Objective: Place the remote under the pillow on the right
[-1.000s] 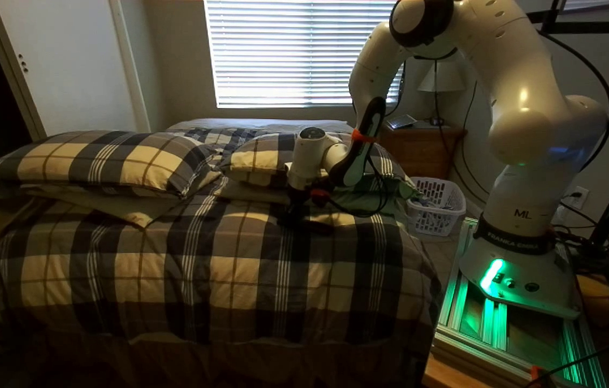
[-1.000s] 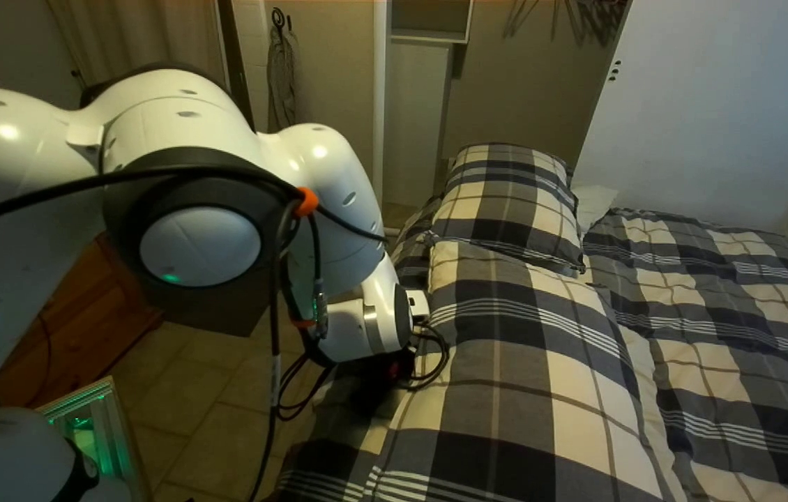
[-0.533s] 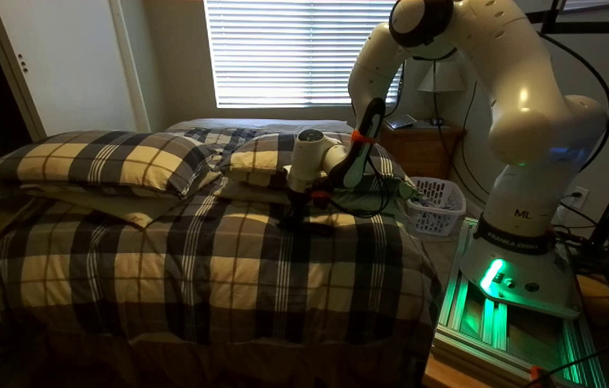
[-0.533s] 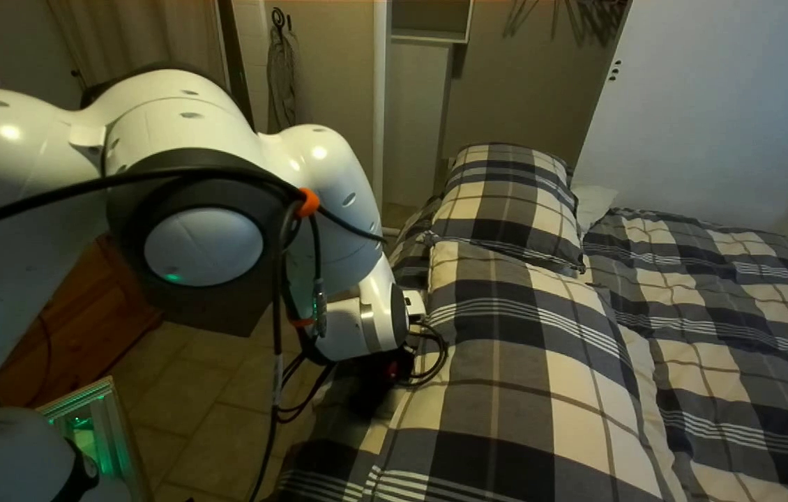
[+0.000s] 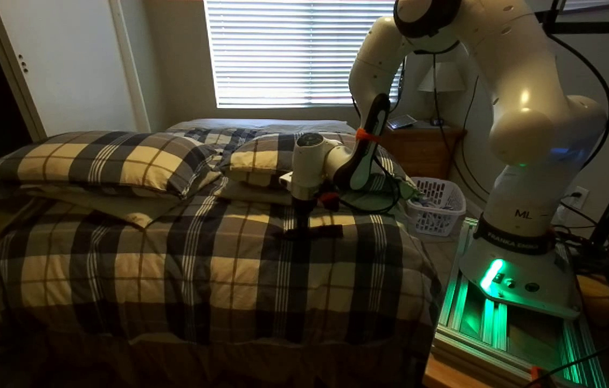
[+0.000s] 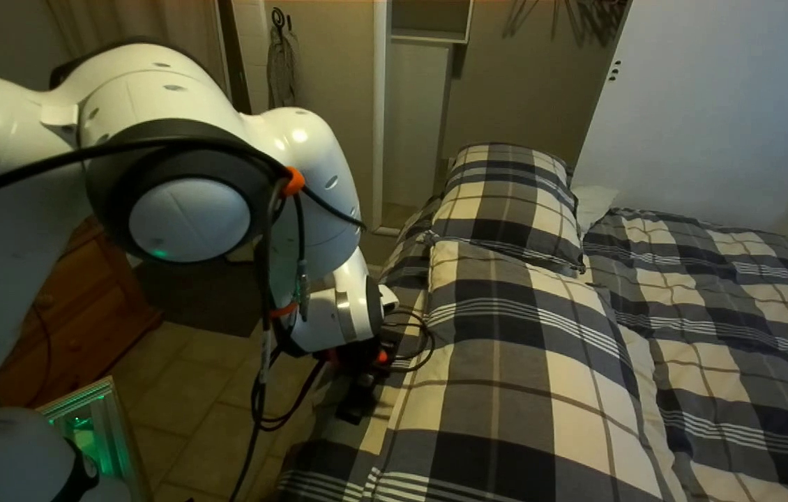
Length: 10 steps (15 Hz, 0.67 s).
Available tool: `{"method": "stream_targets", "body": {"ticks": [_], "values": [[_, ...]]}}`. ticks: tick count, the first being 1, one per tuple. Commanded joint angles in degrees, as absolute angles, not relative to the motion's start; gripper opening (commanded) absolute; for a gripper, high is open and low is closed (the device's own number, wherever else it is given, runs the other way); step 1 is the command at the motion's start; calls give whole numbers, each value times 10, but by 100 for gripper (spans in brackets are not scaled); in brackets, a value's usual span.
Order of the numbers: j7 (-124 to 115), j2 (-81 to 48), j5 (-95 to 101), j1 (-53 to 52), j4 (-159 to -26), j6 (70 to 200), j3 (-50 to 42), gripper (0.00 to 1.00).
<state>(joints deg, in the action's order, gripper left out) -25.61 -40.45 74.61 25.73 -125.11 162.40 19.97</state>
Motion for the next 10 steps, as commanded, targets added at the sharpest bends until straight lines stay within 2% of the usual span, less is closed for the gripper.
{"method": "stream_targets", "body": {"ticks": [1, 7, 10], "values": [[-188, -378, 759, 250, -1287, 1579, 201, 29], [-128, -360, 818, 218, -1289, 1516, 191, 29], [-155, -351, 915, 202, -1283, 1512, 177, 29]]}}
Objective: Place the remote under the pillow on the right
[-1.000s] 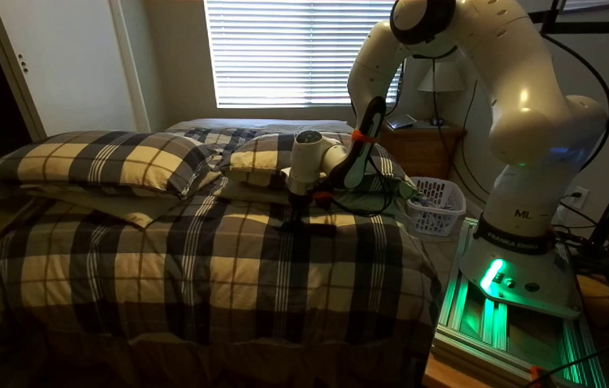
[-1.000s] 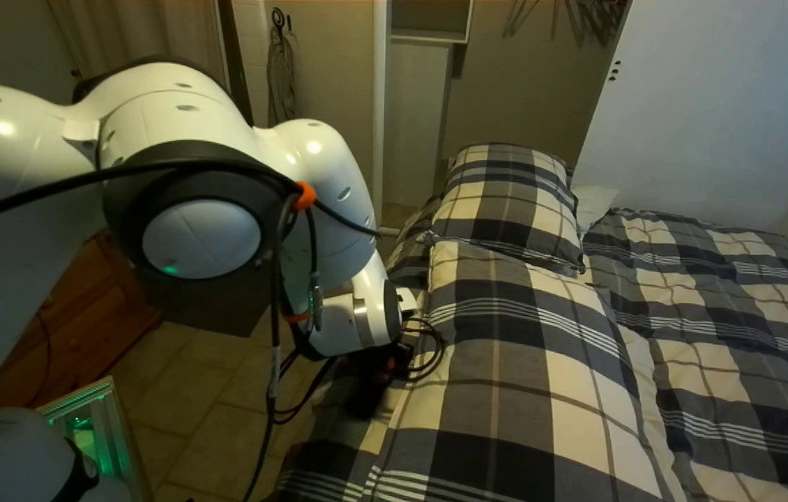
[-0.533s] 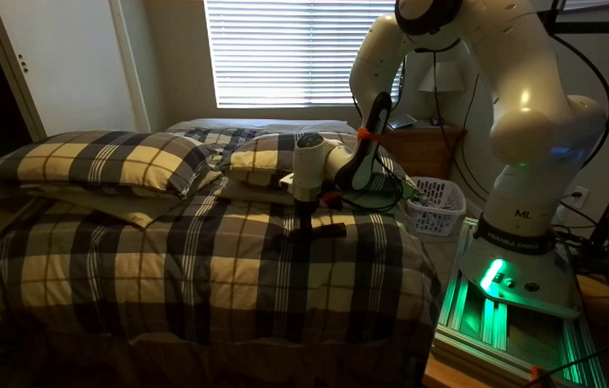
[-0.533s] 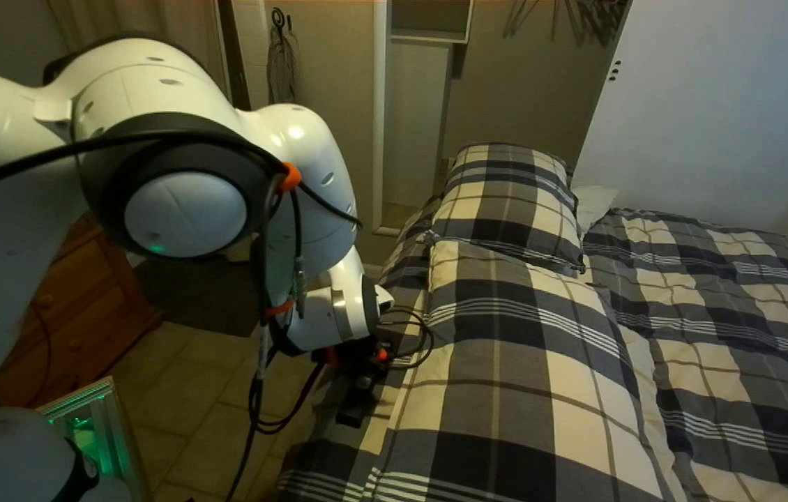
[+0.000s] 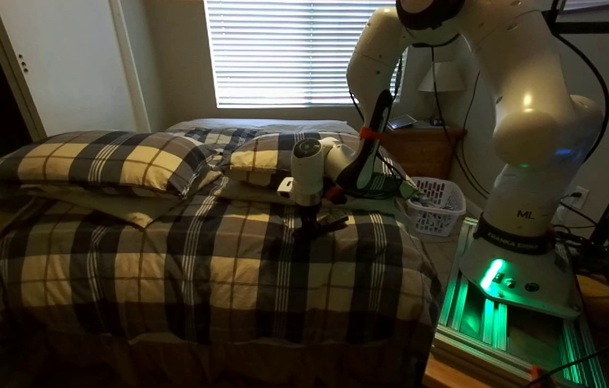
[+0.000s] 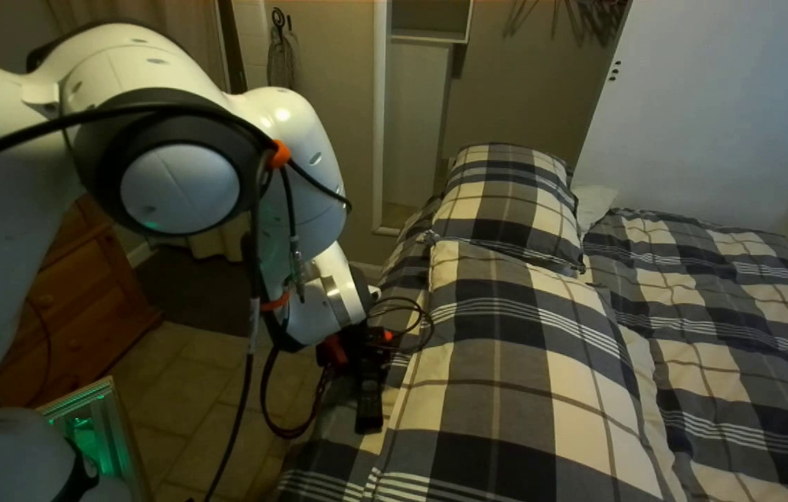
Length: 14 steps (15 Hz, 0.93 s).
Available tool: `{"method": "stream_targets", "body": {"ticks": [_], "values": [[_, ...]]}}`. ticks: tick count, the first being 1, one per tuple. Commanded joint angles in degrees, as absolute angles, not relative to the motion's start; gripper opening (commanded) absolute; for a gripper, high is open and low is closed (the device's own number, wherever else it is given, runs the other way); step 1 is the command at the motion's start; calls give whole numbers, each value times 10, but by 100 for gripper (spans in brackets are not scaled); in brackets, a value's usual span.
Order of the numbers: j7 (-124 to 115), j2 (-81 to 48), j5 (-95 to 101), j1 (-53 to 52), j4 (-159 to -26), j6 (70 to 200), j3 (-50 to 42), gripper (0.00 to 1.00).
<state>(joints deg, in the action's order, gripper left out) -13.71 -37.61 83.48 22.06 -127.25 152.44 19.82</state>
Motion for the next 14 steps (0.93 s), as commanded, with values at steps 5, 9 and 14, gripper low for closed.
{"method": "stream_targets", "body": {"ticks": [5, 9, 14], "values": [[-146, -368, 882, 173, -1270, 1550, 146, 54], [-146, -366, 880, 160, -1269, 1551, 136, 54], [-149, -346, 982, 136, -1265, 1545, 133, 29]]}}
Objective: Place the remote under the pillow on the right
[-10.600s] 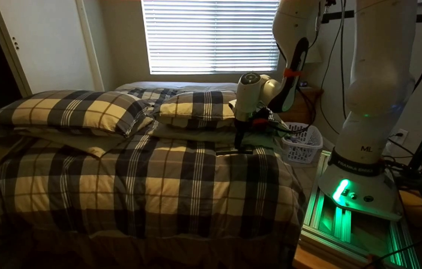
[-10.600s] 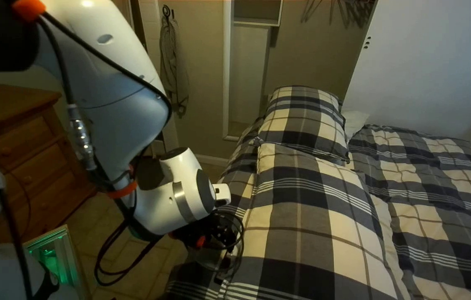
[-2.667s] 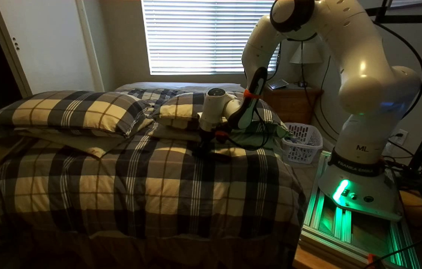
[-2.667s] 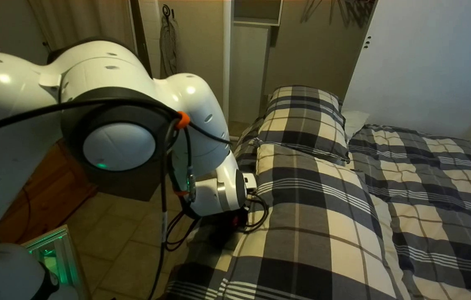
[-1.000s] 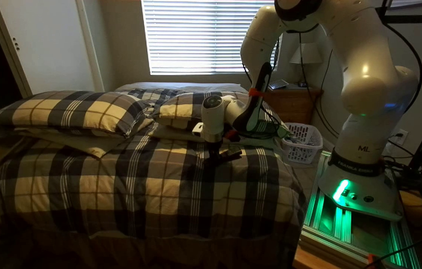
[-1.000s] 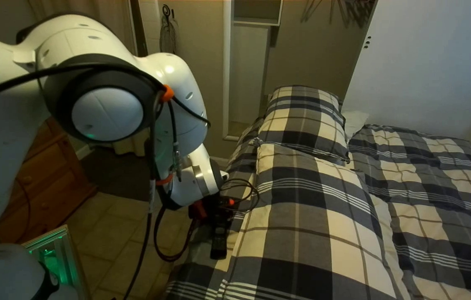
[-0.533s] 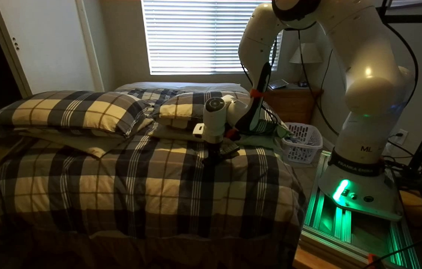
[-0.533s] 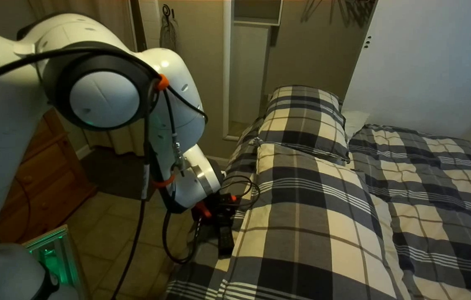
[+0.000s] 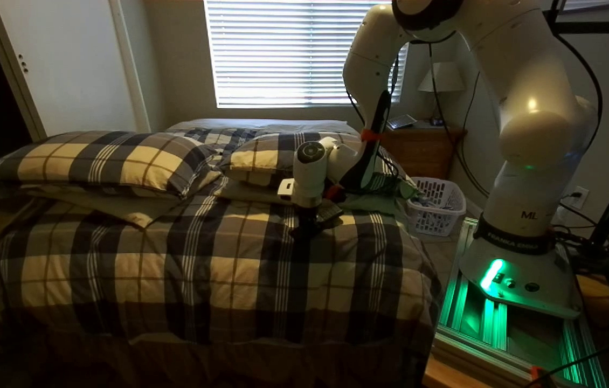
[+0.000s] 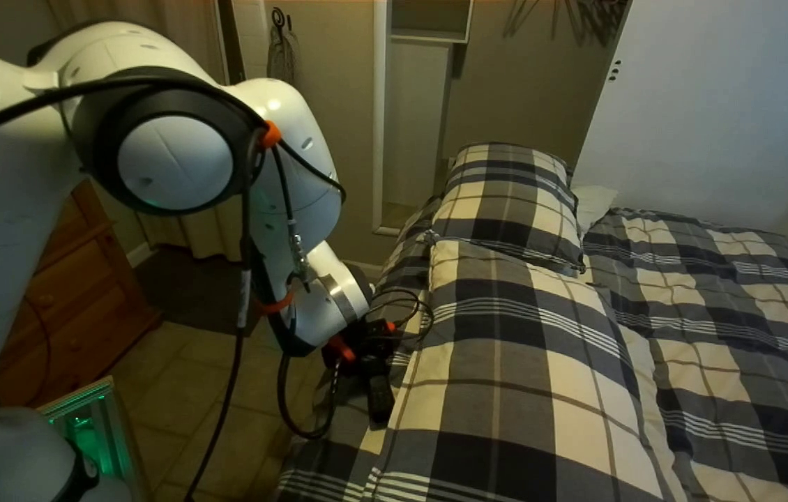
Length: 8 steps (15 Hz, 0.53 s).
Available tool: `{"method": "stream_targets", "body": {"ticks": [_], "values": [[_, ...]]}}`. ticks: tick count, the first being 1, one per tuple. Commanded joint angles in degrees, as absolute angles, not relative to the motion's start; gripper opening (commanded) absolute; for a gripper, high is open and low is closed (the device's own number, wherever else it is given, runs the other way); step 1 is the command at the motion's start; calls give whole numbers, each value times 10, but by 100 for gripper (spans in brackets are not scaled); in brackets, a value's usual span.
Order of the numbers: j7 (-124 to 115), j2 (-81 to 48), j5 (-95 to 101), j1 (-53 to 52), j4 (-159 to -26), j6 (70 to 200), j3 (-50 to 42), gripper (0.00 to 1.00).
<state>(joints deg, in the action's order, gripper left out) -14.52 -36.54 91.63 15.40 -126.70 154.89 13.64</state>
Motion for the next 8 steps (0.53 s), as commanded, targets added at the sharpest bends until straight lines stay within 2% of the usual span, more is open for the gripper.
{"method": "stream_targets", "body": {"ticks": [1, 8], "values": [[-150, -341, 1008, 134, -1266, 1548, 135, 29], [-166, -311, 1224, 133, -1273, 1561, 147, 29]]}}
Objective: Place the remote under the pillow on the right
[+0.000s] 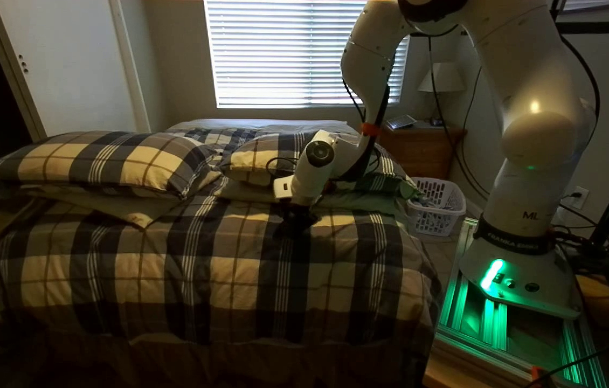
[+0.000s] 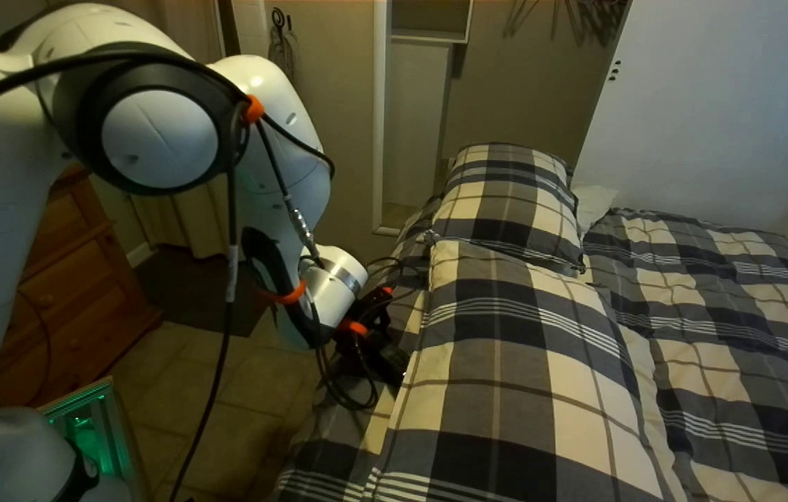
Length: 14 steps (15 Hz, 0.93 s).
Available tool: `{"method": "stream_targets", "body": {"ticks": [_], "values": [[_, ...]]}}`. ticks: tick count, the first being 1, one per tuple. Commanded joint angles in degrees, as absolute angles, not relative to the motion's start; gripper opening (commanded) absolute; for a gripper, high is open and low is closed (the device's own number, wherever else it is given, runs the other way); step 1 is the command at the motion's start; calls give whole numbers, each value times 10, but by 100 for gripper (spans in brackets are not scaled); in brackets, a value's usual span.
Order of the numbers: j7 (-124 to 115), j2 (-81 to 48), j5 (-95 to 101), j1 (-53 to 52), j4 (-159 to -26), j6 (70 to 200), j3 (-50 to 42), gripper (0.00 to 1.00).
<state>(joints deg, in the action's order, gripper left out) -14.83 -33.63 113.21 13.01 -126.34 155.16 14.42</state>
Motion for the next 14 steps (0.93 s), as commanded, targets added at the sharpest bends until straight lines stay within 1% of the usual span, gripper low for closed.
{"method": "stream_targets", "body": {"ticks": [1, 7, 14], "values": [[-171, -310, 1253, 137, -1271, 1564, 149, 29], [-202, -309, 1378, 163, -1266, 1570, 149, 29], [-142, -315, 1389, 184, -1261, 1633, 121, 29]]}}
